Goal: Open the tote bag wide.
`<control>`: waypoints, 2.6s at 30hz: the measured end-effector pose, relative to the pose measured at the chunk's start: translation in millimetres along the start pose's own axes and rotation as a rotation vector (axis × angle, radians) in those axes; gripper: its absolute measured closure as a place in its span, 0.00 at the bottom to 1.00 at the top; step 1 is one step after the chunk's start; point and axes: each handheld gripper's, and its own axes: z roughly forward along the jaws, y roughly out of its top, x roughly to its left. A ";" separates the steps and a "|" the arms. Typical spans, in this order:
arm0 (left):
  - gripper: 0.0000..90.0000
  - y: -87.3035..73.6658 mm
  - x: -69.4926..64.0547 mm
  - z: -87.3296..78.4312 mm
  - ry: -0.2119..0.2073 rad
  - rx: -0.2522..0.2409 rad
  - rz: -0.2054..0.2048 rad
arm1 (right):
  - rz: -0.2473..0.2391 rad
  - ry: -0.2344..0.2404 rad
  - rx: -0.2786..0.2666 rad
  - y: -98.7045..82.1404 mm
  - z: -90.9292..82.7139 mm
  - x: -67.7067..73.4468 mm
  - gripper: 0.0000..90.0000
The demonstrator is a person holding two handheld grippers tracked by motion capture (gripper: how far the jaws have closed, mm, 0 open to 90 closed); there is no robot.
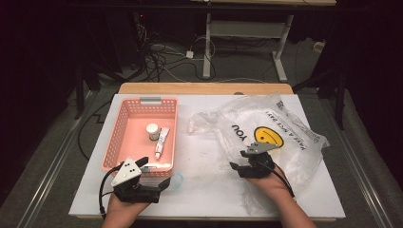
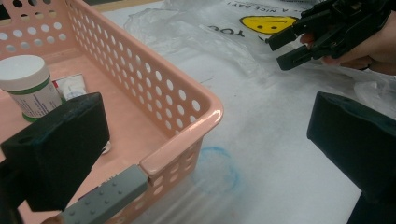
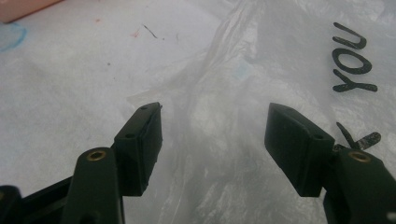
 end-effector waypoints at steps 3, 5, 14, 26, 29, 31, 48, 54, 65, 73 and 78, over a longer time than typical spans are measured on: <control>0.00 -0.1 -0.3 -0.4 0.001 -0.001 -0.004 | 0.008 0.002 0.017 -2.1 1.6 -4.6 0.49; 0.00 0.1 -0.6 -0.1 0.000 -0.002 -0.001 | 0.008 0.001 0.017 -2.3 1.2 -4.8 0.50; 0.00 -0.6 0.7 -0.8 0.004 0.000 -0.003 | 0.011 -0.023 0.036 -4.7 3.5 -3.9 0.77; 0.00 -0.8 0.4 0.0 0.009 0.006 0.002 | 0.025 -0.077 -0.026 -1.1 -5.4 -5.8 0.84; 0.00 -1.0 0.7 -0.2 0.009 0.004 -0.001 | 0.010 -0.062 -0.031 0.2 -5.2 -5.1 0.76; 0.00 -1.2 0.8 -0.7 0.010 0.003 -0.002 | 0.009 -0.051 -0.042 3.7 -3.6 -2.8 0.63; 0.00 -0.8 -1.2 -3.0 0.020 -0.002 -0.003 | 0.010 -0.077 0.035 11.9 21.6 -4.3 0.35; 0.00 -2.6 -1.2 -6.7 0.031 -0.004 -0.006 | 0.027 -0.069 0.035 8.6 19.7 -9.7 0.61; 0.00 -8.6 -1.6 -11.1 0.044 0.014 -0.002 | -0.019 -0.061 0.018 9.3 12.0 -6.7 0.79; 0.00 -10.3 -2.1 -14.1 0.054 0.014 -0.006 | 0.002 -0.039 0.041 13.2 26.7 -5.2 0.37; 0.00 -11.2 -2.7 -13.5 0.053 0.019 -0.005 | 0.016 -0.024 0.050 14.2 30.4 -5.9 0.38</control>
